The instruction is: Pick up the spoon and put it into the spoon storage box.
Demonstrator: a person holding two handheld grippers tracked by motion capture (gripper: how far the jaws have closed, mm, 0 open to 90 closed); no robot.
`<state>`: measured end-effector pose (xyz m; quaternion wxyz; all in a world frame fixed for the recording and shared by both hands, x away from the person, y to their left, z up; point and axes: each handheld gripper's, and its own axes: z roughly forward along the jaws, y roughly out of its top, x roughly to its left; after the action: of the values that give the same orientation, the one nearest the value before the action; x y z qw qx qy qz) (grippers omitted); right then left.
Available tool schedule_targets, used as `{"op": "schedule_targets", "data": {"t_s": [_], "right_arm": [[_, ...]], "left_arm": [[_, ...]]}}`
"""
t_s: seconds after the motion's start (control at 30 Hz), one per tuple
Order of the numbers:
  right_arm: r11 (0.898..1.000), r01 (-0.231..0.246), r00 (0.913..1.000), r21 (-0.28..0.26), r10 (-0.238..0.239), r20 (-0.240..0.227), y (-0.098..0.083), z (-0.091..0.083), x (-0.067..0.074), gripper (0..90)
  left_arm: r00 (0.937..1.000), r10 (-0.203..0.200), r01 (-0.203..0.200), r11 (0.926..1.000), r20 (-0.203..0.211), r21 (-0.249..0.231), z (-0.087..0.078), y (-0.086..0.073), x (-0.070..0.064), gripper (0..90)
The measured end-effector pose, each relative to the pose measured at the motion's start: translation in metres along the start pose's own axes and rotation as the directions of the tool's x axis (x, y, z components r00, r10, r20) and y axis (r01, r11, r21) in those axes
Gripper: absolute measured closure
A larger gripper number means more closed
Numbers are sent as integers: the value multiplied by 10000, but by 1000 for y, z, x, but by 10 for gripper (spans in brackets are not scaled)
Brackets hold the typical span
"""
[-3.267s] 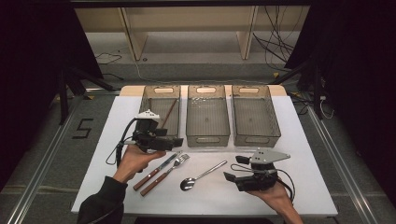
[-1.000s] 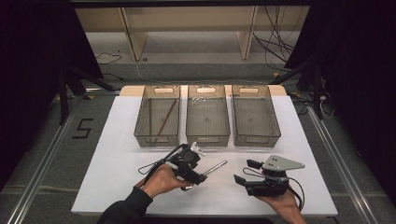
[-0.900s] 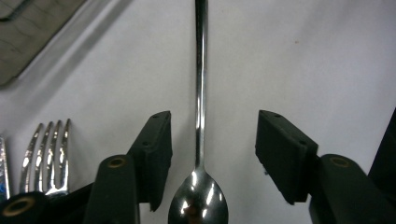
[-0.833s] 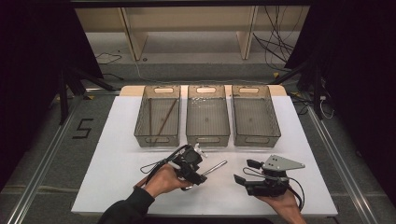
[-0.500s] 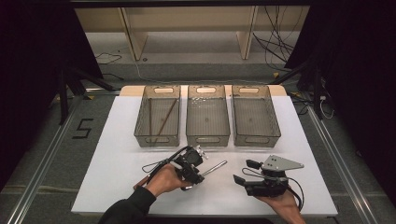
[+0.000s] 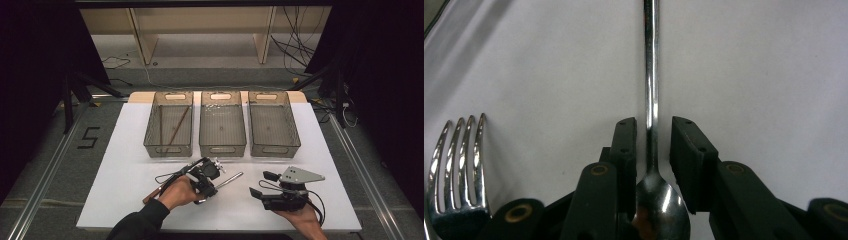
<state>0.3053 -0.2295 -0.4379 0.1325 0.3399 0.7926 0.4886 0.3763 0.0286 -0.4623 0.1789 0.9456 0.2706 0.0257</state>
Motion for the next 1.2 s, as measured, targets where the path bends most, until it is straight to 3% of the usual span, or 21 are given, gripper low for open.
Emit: {"op": "schedule_targets", "data": {"t_s": [0.53,1.2], "right_arm": [[10000,-3,10000,-10,3,8,0,0,0,264],[10000,-10,10000,3,10,37,0,0,-1,267]], "left_arm": [[9998,163,-160,9995,-95,290,1,5,-2,818],[9991,423,-425,9986,90,306,1,6,-1,850]]}}
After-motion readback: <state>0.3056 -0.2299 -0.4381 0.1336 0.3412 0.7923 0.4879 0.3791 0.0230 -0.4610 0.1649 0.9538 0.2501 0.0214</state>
